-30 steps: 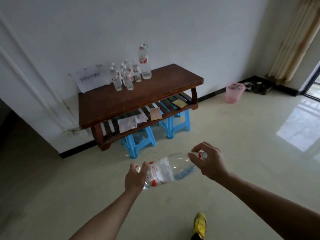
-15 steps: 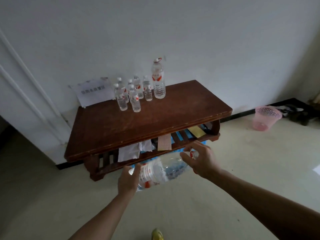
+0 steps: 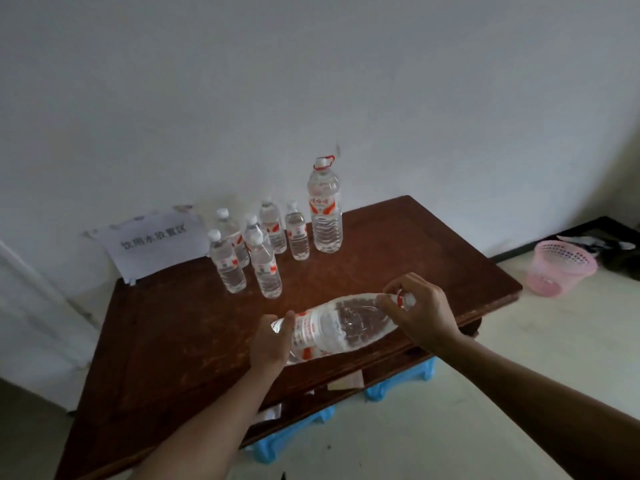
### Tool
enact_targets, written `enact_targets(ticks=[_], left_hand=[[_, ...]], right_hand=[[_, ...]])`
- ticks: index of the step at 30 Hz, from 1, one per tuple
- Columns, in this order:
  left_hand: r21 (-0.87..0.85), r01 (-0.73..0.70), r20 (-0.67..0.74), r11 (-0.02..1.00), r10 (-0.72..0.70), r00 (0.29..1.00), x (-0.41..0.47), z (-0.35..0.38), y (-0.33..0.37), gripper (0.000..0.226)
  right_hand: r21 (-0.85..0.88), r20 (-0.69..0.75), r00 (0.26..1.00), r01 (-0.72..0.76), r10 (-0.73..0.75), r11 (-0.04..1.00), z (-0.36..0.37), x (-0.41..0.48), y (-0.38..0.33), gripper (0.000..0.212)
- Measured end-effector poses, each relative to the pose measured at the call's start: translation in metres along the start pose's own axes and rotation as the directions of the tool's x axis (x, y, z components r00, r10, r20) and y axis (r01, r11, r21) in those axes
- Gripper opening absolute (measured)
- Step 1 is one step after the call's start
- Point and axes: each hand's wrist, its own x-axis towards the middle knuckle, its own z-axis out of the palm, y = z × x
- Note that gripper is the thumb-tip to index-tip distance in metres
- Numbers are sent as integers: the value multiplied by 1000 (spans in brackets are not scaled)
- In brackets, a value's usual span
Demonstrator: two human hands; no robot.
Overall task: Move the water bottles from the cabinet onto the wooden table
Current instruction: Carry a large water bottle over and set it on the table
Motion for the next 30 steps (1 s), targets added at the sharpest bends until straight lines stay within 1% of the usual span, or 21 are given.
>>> enact_targets(ticks=[2, 4, 6, 9, 11, 16, 17, 19, 20, 21, 23, 24, 27, 30], left_hand=[[-31, 12, 33, 999, -11, 999, 30, 7, 13, 57], [-58, 29, 48, 998, -26, 998, 60, 16, 27, 66], [-82, 47, 65, 996, -42, 997, 95, 32, 37, 69], [-94, 66, 65, 993, -60, 996, 130, 47, 53, 61], [-82, 110, 55, 991, -105, 993, 161, 61, 64, 56], [-86, 207, 23, 975, -205, 978, 229, 91, 90, 50], [-98, 219, 25, 971, -218, 976, 238, 95, 92, 51], [-160, 270, 23, 949, -270, 963, 264, 111, 84, 66], [-178, 309, 26, 934, -310, 950, 272, 117, 81, 67], [-199, 342, 36, 918, -342, 939, 276, 123, 85, 60], [-207, 368, 45, 907, -367, 929, 277, 129, 92, 31], [-214, 371, 46, 904, -370, 928, 278, 131, 94, 26], [-205, 358, 71, 911, -351, 934, 282, 132, 99, 24], [-238, 367, 71, 899, -361, 930, 295, 135, 85, 26]], right_hand=[[-12, -6, 1000, -13, 12, 1000, 6, 28, 11, 14], [-19, -2, 1000, -17, 17, 1000, 13, 61, 22, 13], [-31, 19, 1000, -6, 7, 1000, 23, 99, 39, 13], [-34, 38, 999, 12, -11, 999, 36, 137, 58, 12], [-30, 54, 998, 45, -44, 999, 48, 173, 79, 14], [-17, 108, 985, 135, -132, 991, 76, 257, 118, 26], [-17, 115, 981, 157, -154, 987, 80, 269, 122, 27], [-12, 147, 973, 183, -180, 983, 91, 296, 135, 28], [-13, 162, 967, 201, -196, 979, 94, 305, 138, 28], [-13, 186, 960, 216, -210, 976, 99, 316, 143, 30], [-13, 208, 947, 253, -245, 967, 106, 330, 144, 32], [-9, 220, 942, 261, -253, 965, 110, 336, 144, 33], [4, 233, 935, 276, -269, 961, 120, 349, 138, 32], [8, 225, 926, 309, -302, 951, 131, 358, 128, 32]])
